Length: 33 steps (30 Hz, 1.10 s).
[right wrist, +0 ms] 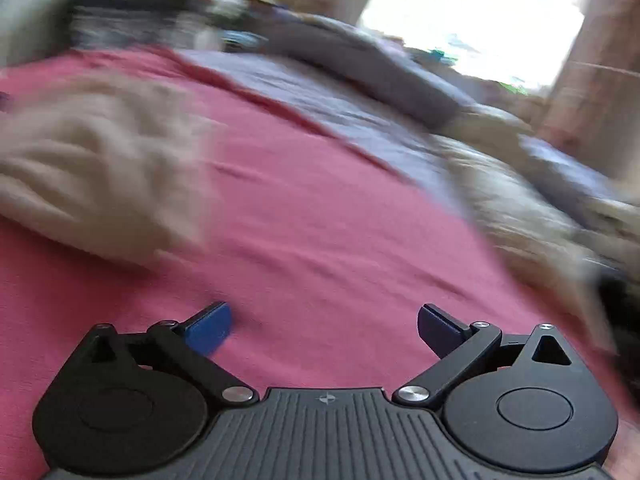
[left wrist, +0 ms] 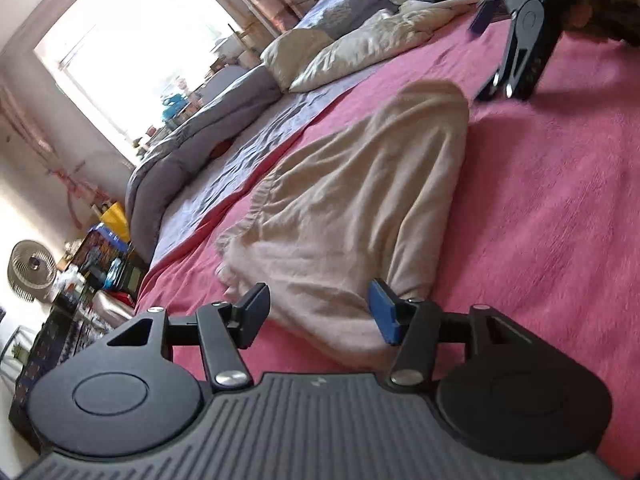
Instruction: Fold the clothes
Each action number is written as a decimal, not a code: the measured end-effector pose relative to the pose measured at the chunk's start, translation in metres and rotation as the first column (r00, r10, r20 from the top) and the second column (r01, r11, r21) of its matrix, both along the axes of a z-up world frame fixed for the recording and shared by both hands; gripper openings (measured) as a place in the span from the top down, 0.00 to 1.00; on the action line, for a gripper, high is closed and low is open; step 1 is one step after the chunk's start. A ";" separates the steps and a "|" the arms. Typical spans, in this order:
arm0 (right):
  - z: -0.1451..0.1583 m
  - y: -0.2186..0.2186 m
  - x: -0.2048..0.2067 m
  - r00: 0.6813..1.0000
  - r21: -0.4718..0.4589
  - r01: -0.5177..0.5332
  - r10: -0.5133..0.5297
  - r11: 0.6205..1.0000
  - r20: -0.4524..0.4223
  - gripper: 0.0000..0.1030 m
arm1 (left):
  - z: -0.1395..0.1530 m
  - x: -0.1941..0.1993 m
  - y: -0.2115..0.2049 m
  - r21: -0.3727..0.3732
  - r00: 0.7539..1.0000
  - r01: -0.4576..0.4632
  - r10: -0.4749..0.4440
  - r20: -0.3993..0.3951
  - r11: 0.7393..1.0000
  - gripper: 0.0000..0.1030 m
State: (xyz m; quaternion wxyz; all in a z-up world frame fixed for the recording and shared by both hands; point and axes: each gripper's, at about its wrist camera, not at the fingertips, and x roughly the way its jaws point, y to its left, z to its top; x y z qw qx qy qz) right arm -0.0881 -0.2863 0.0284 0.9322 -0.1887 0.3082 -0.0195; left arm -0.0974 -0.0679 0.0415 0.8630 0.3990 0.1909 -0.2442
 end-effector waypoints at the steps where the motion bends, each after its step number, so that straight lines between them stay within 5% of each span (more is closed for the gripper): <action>1: 0.008 0.000 -0.006 1.000 0.060 -0.014 0.013 0.998 0.029 0.18 | -0.001 -0.006 0.004 0.004 1.000 -0.011 0.011 -0.001 1.000 0.43; 6: 0.037 0.044 -0.035 0.970 0.269 -0.190 0.139 0.944 0.198 0.06 | -0.003 -0.021 0.024 -0.024 0.996 -0.086 0.085 -0.023 0.996 0.43; 8: 0.033 0.081 -0.038 0.953 0.220 -0.252 0.203 0.942 0.224 0.04 | -0.003 -0.026 0.028 -0.036 0.994 -0.106 0.105 -0.034 0.994 0.43; 11: 0.001 0.119 -0.027 0.963 -0.009 -0.211 0.209 0.977 0.169 0.04 | -0.003 -0.028 0.029 -0.019 0.996 -0.092 0.092 -0.022 0.996 0.43; 12: -0.009 0.115 -0.024 0.971 -0.047 -0.177 0.182 0.983 0.157 0.03 | -0.003 -0.029 0.031 -0.020 0.996 -0.090 0.089 -0.024 0.996 0.43; 17: -0.011 0.037 -0.006 0.990 0.097 0.080 -0.091 0.992 0.106 0.00 | 0.001 -0.033 0.040 0.003 0.996 -0.082 0.082 -0.029 0.997 0.43; 19: -0.015 0.014 -0.001 0.995 0.215 0.081 -0.092 0.973 0.042 0.00 | 0.010 -0.034 0.041 0.027 0.994 -0.108 0.109 -0.029 0.994 0.43; 23: -0.020 0.015 -0.001 0.996 0.181 0.068 -0.076 0.981 0.036 0.00 | 0.043 -0.052 0.028 -0.095 0.999 -0.016 0.013 -0.037 0.995 0.39; 27: -0.019 0.015 0.009 0.997 0.236 0.069 -0.075 0.969 0.016 0.00 | 0.019 -0.059 -0.016 0.056 0.995 0.096 -0.097 0.023 0.994 0.32; 29: -0.021 0.013 0.012 0.997 0.284 0.073 -0.075 0.956 -0.006 0.00 | -0.004 -0.049 -0.024 0.130 0.998 0.065 -0.066 0.001 0.989 0.32; 33: -0.021 0.011 0.018 0.997 0.333 0.078 -0.073 0.940 -0.028 0.00 | -0.001 -0.026 0.011 0.080 0.990 -0.126 0.131 -0.053 0.989 0.32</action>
